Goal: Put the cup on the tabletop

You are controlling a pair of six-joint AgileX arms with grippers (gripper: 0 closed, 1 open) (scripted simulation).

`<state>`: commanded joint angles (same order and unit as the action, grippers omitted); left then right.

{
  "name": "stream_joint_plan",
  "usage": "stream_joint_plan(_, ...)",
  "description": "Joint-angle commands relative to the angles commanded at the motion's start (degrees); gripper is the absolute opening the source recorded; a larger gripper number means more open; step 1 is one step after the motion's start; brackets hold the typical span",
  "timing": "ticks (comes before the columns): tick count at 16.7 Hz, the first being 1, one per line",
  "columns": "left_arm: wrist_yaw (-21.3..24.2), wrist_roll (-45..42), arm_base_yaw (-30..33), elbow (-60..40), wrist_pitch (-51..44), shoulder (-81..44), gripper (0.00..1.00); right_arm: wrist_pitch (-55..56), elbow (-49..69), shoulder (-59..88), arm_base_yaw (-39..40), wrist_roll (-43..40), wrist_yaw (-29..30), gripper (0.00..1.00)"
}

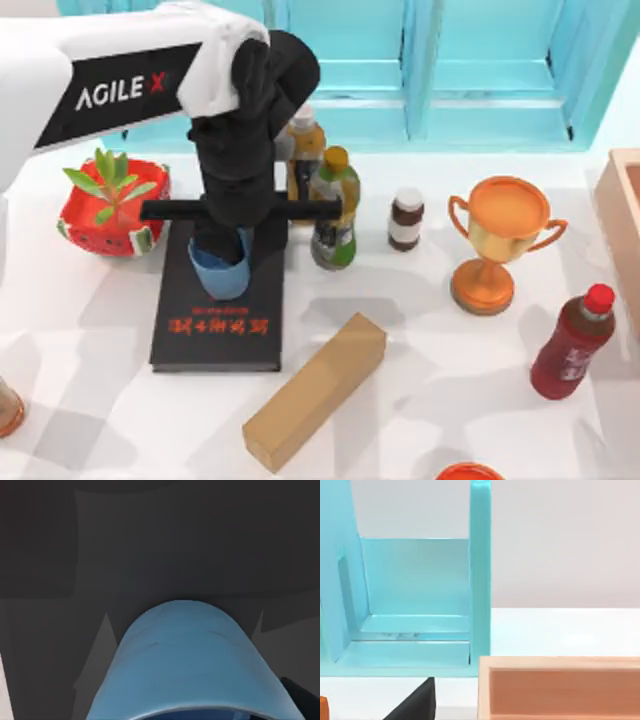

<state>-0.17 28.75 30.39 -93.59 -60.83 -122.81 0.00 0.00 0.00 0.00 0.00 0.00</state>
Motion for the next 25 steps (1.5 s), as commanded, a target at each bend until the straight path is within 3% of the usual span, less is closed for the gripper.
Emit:
stream_joint_plan(6,0.35,-0.06,0.02,0.13,-0.72,0.25,0.0,0.0,0.0,0.0,0.0,0.0,0.0,1.0)
stream_joint_plan(12,3.4,0.7,-0.49,-2.34,-7.32,4.21,0.0,0.0,0.0,0.0,0.0,0.0,0.0,1.0)
stream_joint_plan(25,0.05,0.02,-0.02,-8.07,-10.32,2.25,0.0,0.0,0.0,0.0,0.0,0.0,0.0,1.0)
